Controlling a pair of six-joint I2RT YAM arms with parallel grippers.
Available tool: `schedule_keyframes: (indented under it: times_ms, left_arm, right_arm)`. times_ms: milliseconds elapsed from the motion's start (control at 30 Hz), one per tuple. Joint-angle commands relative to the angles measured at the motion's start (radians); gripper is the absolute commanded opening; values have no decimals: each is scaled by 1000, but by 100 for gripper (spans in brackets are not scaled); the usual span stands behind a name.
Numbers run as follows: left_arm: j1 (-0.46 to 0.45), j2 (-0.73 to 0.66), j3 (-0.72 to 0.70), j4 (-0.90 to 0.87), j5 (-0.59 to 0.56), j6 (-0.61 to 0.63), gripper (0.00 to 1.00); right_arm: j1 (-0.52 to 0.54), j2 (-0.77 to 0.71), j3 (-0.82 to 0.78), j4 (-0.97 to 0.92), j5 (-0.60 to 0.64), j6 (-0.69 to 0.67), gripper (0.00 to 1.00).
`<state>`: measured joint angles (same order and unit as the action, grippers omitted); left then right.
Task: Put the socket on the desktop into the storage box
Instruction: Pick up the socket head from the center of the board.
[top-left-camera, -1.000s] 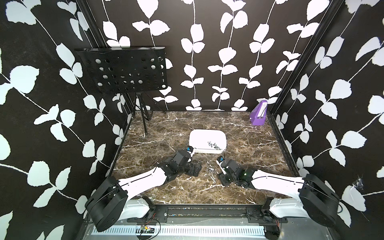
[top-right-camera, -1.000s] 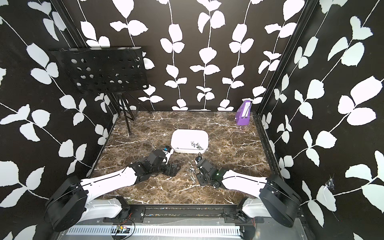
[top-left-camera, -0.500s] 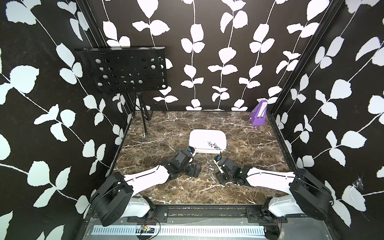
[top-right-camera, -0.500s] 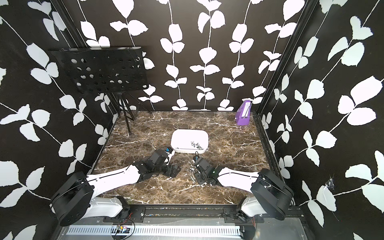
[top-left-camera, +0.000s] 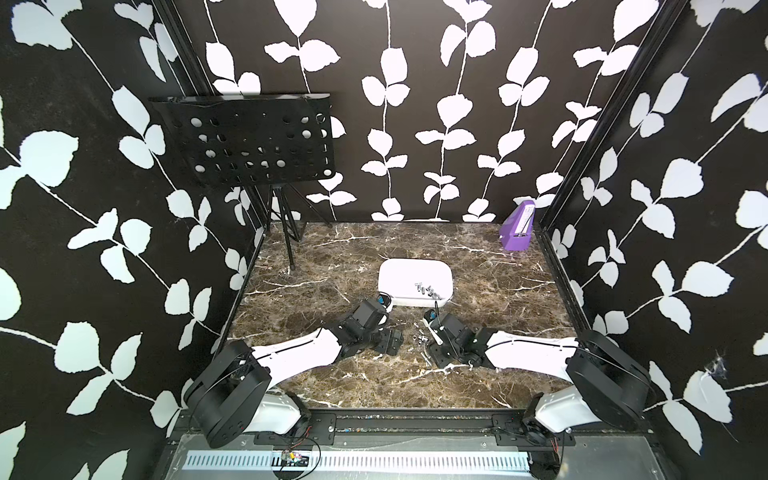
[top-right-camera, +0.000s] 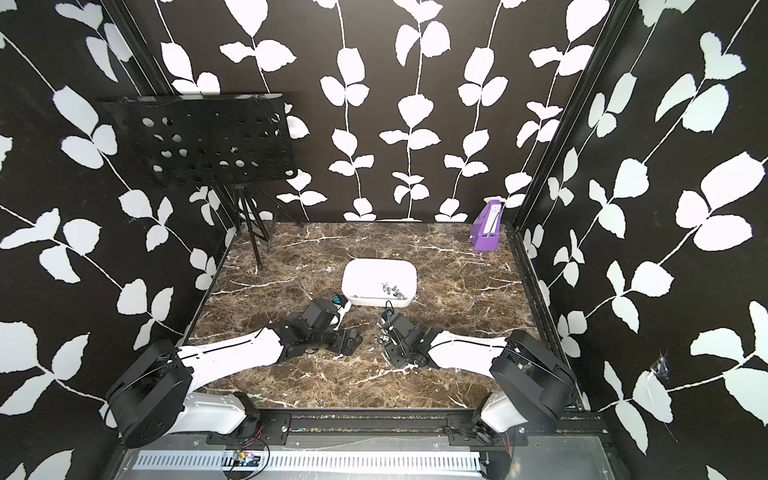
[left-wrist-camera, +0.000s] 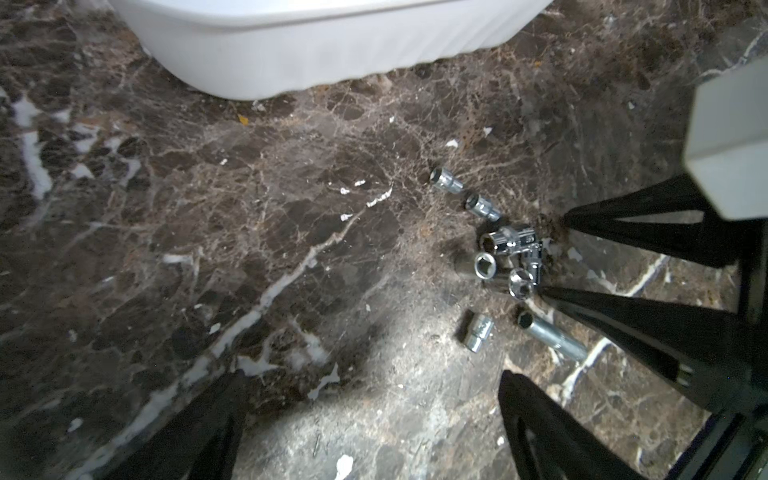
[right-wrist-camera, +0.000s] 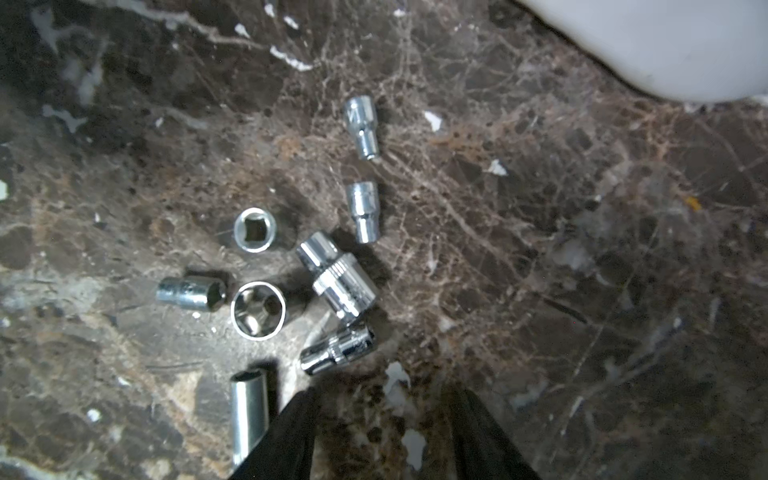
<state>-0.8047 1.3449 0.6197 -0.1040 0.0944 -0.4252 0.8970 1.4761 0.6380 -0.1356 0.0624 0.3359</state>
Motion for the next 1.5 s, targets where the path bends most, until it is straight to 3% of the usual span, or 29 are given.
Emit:
schedule_keyframes:
  times_ms: [0, 233, 1033, 1467]
  left_arm:
    - [-4, -3, 20, -13, 8, 7, 94]
    - [-4, -4, 20, -14, 9, 4, 94]
    - [-5, -10, 18, -18, 2, 3, 94]
    - [-6, -10, 19, -18, 2, 4, 94]
  right_arm:
    - [6, 26, 40, 14, -21, 1, 54]
    - [6, 38, 43, 22, -38, 8, 46]
    - [6, 91, 75, 1, -70, 10, 44]
    - [6, 98, 84, -9, -68, 8, 29]
